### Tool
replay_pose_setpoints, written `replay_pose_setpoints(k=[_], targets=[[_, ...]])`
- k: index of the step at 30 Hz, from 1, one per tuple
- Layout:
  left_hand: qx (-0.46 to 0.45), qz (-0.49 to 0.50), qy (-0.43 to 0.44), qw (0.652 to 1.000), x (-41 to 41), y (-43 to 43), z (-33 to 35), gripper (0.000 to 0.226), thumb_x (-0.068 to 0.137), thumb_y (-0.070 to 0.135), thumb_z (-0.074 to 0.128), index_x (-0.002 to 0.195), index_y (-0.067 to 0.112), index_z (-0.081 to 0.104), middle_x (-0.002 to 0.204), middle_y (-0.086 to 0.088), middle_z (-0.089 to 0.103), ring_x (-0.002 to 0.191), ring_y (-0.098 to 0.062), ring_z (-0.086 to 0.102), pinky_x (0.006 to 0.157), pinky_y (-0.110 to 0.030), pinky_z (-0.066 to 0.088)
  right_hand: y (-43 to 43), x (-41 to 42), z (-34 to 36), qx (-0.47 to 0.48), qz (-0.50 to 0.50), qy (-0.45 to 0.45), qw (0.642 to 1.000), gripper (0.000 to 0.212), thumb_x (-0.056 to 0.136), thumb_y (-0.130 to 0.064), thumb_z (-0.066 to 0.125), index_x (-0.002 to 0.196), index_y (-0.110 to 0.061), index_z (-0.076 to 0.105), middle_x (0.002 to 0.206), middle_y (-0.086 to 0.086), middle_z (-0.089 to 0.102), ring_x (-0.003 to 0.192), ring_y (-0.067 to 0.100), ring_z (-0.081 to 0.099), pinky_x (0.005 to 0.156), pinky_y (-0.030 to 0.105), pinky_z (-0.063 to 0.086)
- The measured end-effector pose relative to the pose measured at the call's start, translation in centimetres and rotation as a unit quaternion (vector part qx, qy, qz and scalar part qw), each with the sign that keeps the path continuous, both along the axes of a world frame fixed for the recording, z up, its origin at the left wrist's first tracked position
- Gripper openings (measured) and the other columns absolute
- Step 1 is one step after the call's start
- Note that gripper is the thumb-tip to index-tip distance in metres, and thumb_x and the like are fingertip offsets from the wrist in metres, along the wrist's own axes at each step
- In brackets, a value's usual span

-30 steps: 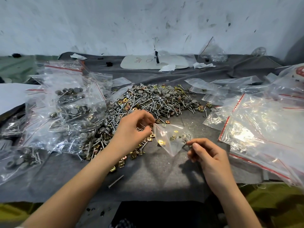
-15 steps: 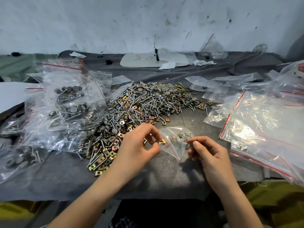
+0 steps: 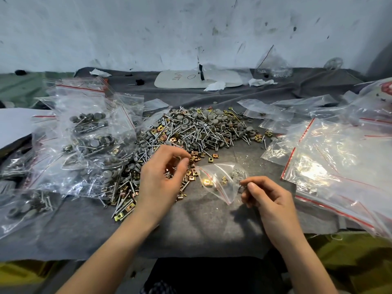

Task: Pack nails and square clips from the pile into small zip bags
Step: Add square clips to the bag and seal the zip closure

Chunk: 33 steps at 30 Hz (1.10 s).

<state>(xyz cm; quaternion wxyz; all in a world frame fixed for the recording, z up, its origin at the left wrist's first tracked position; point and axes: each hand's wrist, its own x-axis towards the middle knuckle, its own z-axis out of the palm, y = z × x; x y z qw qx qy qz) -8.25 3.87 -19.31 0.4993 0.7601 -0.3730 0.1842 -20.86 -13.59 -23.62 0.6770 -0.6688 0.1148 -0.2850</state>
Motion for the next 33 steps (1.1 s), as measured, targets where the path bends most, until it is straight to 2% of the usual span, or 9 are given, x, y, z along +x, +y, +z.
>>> replay_pose_setpoints(k=[1,3,6,9,14,25,28,30,33], targets=[[0.042,0.03,-0.021,0.998,0.9,0.1,0.0,0.008,0.088,0.01,0.064,0.094,0.015,0.066,0.092,0.007,0.063,0.084,-0.009,0.058,0.078,-0.022,0.046,0.0,0.0,0.0,0.002,-0.001,0.0,1.0,0.028,0.092,-0.003,0.054,0.083,-0.021,0.073,0.065,0.003,0.065,0.061,0.006,0.058,0.057,0.014,0.045],[0.199,0.039,-0.03,0.979,2.4,-0.1,0.0,0.013,0.089,0.017,0.064,0.102,0.019,0.067,0.103,0.005,0.062,0.1,-0.013,0.055,0.092,-0.031,0.042,0.0,0.1,0.0,0.006,-0.002,-0.002,1.0,0.028,0.092,-0.002,0.054,0.082,-0.019,0.073,0.064,0.004,0.065,0.061,0.006,0.058,0.057,0.014,0.045],[0.412,0.028,-0.061,0.909,3.6,-1.0,-0.7,0.028,0.091,0.039,0.057,0.118,0.031,0.06,0.119,0.011,0.056,0.115,-0.013,0.044,0.098,-0.036,0.029,0.0,0.0,0.0,0.007,0.0,0.0,1.0,0.027,0.092,-0.002,0.054,0.082,-0.018,0.073,0.065,0.004,0.065,0.061,0.007,0.058,0.057,0.014,0.045],[0.471,0.032,-0.108,0.875,3.8,-1.7,-1.3,0.031,0.092,0.043,0.053,0.12,0.029,0.058,0.119,0.011,0.055,0.113,-0.015,0.043,0.093,-0.035,0.029,0.0,0.0,0.0,0.004,-0.002,0.008,1.0,0.027,0.092,-0.003,0.054,0.083,-0.02,0.073,0.066,0.004,0.066,0.063,0.008,0.059,0.058,0.015,0.046],[0.451,0.016,-0.163,0.877,3.9,-1.7,-1.7,0.029,0.093,0.033,0.051,0.121,0.029,0.057,0.115,0.01,0.058,0.112,-0.017,0.042,0.088,-0.033,0.027,0.0,-0.1,0.0,-0.006,-0.002,0.008,1.0,0.027,0.092,-0.003,0.054,0.084,-0.022,0.073,0.066,0.002,0.066,0.061,0.006,0.058,0.057,0.014,0.045],[0.437,-0.004,-0.176,0.882,4.1,-1.8,-2.2,0.035,0.094,0.033,0.05,0.129,0.028,0.05,0.115,0.007,0.06,0.115,-0.018,0.042,0.097,-0.034,0.026,0.0,-0.1,0.0,-0.01,-0.003,0.006,1.0,0.027,0.092,-0.004,0.054,0.084,-0.022,0.073,0.066,0.003,0.065,0.061,0.007,0.058,0.058,0.014,0.045],[0.419,-0.009,-0.161,0.894,3.7,-1.8,-1.8,0.03,0.092,0.031,0.055,0.122,0.027,0.052,0.112,0.009,0.059,0.111,-0.015,0.046,0.1,-0.033,0.029,0.0,-0.1,0.0,-0.007,-0.001,0.006,1.0,0.028,0.092,-0.003,0.054,0.084,-0.022,0.073,0.065,0.001,0.065,0.061,0.006,0.058,0.057,0.014,0.045],[0.32,-0.024,-0.083,0.944,3.0,-1.4,-1.3,0.02,0.088,0.025,0.062,0.108,0.023,0.056,0.102,0.01,0.061,0.098,-0.009,0.054,0.094,-0.029,0.041,-0.1,0.0,-0.1,-0.004,0.0,0.005,1.0,0.027,0.092,-0.004,0.054,0.084,-0.022,0.073,0.066,0.002,0.065,0.062,0.007,0.058,0.057,0.014,0.046],[0.102,0.006,0.081,0.991,1.1,0.0,-0.5,0.018,0.081,0.011,0.067,0.082,0.024,0.055,0.075,0.008,0.062,0.069,-0.006,0.058,0.066,-0.019,0.049,-0.1,0.0,-0.2,-0.007,0.001,0.005,1.0,0.026,0.092,-0.005,0.054,0.085,-0.022,0.073,0.066,0.003,0.065,0.063,0.007,0.059,0.058,0.015,0.045]])
